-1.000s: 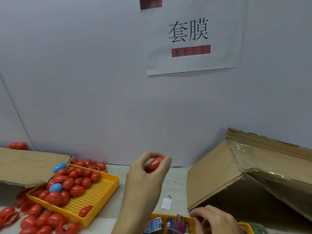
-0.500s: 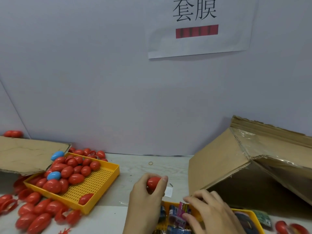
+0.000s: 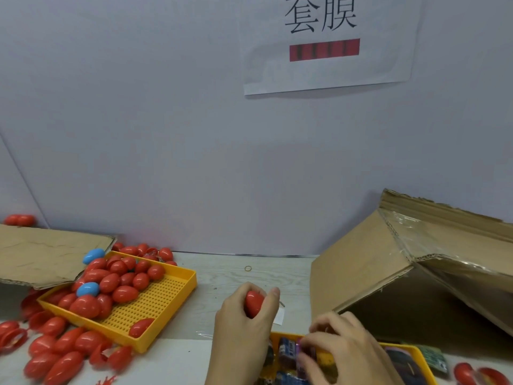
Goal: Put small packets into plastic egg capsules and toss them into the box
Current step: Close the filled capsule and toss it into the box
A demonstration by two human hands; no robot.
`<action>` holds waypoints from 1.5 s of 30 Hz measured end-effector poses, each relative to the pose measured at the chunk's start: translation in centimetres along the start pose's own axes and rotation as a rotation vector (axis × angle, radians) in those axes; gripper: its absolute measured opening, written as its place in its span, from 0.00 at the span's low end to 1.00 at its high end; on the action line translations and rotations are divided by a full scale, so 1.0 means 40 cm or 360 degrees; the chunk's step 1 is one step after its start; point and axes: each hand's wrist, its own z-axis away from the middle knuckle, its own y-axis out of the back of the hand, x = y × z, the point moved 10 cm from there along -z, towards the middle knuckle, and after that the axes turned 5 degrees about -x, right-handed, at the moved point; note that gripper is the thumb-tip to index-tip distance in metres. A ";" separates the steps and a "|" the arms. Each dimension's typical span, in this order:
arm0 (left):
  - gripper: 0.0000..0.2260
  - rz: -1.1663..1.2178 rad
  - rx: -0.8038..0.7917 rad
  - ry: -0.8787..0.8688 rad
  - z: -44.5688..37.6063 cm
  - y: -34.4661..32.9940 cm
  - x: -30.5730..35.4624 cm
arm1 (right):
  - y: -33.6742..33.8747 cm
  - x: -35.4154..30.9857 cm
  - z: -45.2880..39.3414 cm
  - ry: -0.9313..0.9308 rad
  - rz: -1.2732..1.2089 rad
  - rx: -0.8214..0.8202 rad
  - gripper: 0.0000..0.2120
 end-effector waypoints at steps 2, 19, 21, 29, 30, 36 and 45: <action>0.12 -0.0022 0.0031 0.0041 0.000 0.006 -0.002 | -0.011 -0.001 -0.001 0.0005 0.0001 -0.0096 0.22; 0.06 0.0263 -0.0217 0.0147 0.006 -0.019 -0.002 | 0.053 0.121 0.075 -0.0605 -0.1535 0.0532 0.09; 0.05 0.0240 -0.0349 0.0092 0.015 -0.042 0.012 | 0.041 0.127 0.079 -0.0667 -0.1727 0.0507 0.10; 0.04 0.0191 -0.0563 -0.0112 0.041 -0.086 0.069 | -0.003 0.097 0.060 -0.0634 -0.1951 0.0335 0.13; 0.06 0.0190 -0.0511 -0.0107 0.037 -0.078 0.064 | -0.006 0.100 0.059 -0.0639 -0.1955 0.0340 0.14; 0.03 0.0301 -0.0442 -0.0029 0.028 -0.065 0.051 | 0.004 0.105 0.060 -0.0536 -0.2111 0.0407 0.15; 0.15 0.0310 -0.0706 -0.0041 0.042 -0.105 0.060 | 0.032 0.087 0.064 -0.0454 -0.1883 0.0391 0.08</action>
